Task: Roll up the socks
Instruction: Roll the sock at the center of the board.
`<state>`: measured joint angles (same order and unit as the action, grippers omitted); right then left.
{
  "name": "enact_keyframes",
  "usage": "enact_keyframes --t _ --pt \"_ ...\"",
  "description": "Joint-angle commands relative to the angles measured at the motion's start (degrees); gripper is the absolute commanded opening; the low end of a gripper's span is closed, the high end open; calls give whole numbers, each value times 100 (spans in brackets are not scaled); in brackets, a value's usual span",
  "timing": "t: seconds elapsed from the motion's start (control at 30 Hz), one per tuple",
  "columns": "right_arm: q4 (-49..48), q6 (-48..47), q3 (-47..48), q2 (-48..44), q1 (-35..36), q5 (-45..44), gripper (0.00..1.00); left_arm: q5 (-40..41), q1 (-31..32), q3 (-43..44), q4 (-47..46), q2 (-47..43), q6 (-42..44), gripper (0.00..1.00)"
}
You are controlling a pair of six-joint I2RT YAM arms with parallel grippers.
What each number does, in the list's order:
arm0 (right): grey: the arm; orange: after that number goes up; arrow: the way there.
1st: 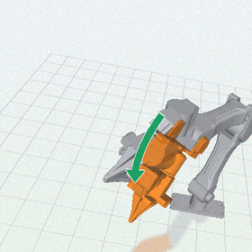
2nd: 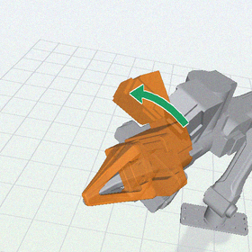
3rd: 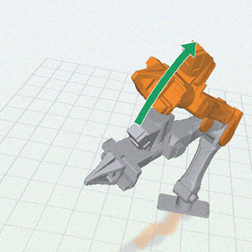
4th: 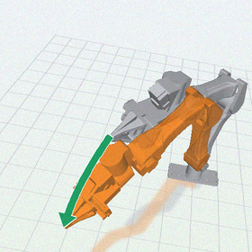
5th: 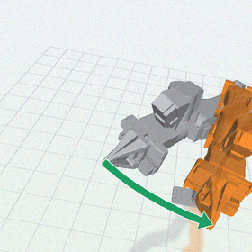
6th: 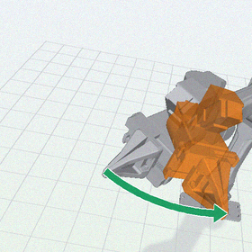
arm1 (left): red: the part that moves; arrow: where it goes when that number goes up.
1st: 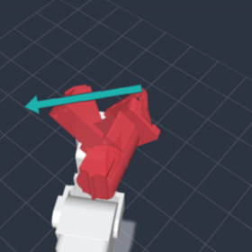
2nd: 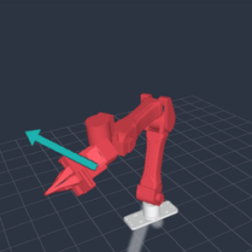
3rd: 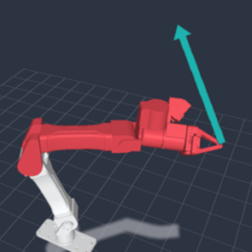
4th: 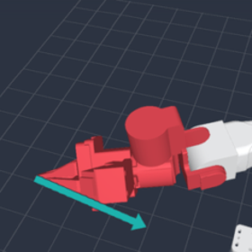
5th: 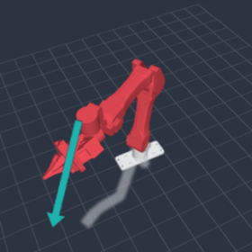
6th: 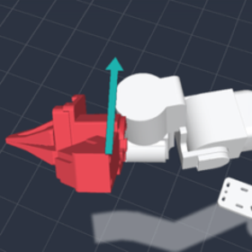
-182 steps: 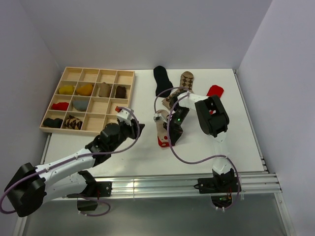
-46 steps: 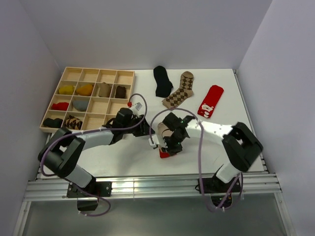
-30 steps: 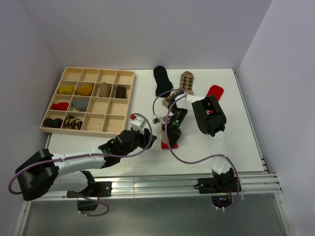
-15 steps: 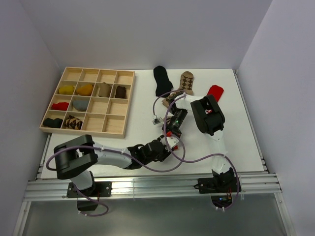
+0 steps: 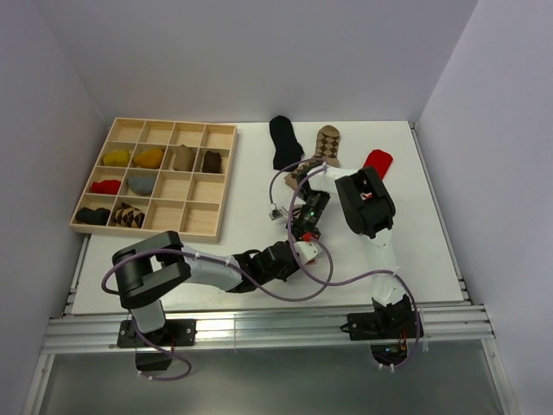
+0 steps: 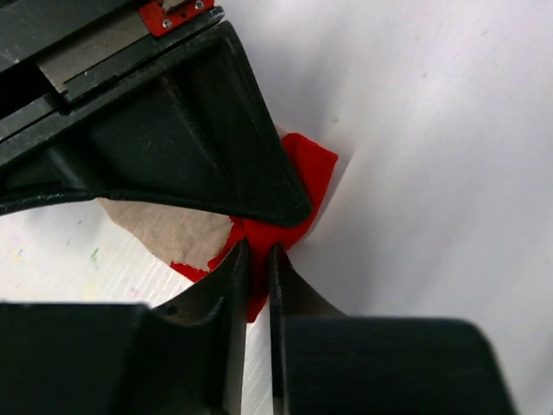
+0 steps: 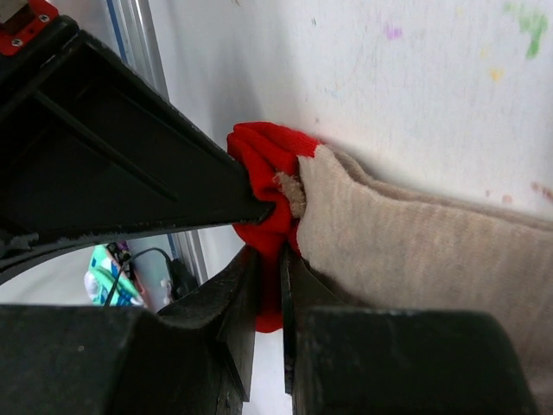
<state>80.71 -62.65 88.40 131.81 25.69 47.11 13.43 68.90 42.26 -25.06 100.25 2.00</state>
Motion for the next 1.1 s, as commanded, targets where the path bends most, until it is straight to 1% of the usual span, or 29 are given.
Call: enact_keyframes --t 0.0,0.1,0.17,0.2,0.23,0.3,0.33,0.37,0.4,0.43,0.47,0.6,0.63,0.73,0.8,0.87,0.9,0.93,1.0,1.03,1.07 --pt "7 -133 -16 29 -29 -343 18 -814 -61 300 387 337 -129 11" --pt "-46 -133 -33 -41 -55 -326 21 -1166 -96 432 703 469 -147 5" --pt "-134 -54 -51 -111 -73 -369 23 -1438 -123 590 1010 522 -452 1" --pt "-352 24 -103 -172 -91 -396 26 -1622 -166 634 1090 557 -542 0" --pt "-554 303 -165 -260 -108 -413 32 -1946 -289 713 1195 566 -630 0" --pt "-1115 472 -436 -672 -222 -448 38 -2265 -412 757 1415 540 -885 0" --pt "-1327 673 -551 -839 -266 -509 42 -2379 -517 818 1520 531 -964 0" --pt "-1547 797 -665 -1206 -310 -519 44 -2633 -553 828 1591 505 -1130 0" --pt "-2028 929 -901 -1410 -424 -528 45 -2670 -588 862 1801 496 -1253 0" --pt "-2259 1191 -1017 -1612 -494 -493 49 -2722 -667 976 1959 505 -1368 0" --pt "-2453 1316 -1105 -1962 -573 -458 50 -2949 -711 1029 2144 513 -1517 0" --pt "-3409 1984 -1439 -2641 -1074 -448 52 -2864 -817 1275 3179 382 -1939 0" --pt "-3560 2290 -1483 -2756 -1319 -475 52 -2881 -861 1337 3296 355 -2053 0" --pt "-3947 2581 -1641 -3151 -1663 -563 52 -3617 -1159 1189 3315 136 -2571 0" --pt "-4141 2504 -1921 -3520 -1953 -510 52 -4187 -1483 1100 3236 56 -2985 0" --pt "-4404 2434 -2359 -3932 -2129 -632 54 -4488 -1669 1135 3323 109 -3274 0" --pt "-4571 2277 -2510 -4057 -2147 -720 54 -4742 -1800 1248 3349 135 -3372 0" --pt "-4712 2258 -2669 -4180 -2139 -799 54 -4797 -1854 1345 3445 188 -3477 0" --pt "-4993 2005 -3107 -4540 -2130 -905 54 -5059 -2003 1643 3727 442 -3794 0" --pt "-5108 1942 -3257 -4794 -2130 -967 55 -5409 -2047 1723 3754 539 -4056 0" --pt "-5196 1880 -3520 -4927 -2060 -1028 55 -5473 -2082 1820 3893 757 -4163 0"
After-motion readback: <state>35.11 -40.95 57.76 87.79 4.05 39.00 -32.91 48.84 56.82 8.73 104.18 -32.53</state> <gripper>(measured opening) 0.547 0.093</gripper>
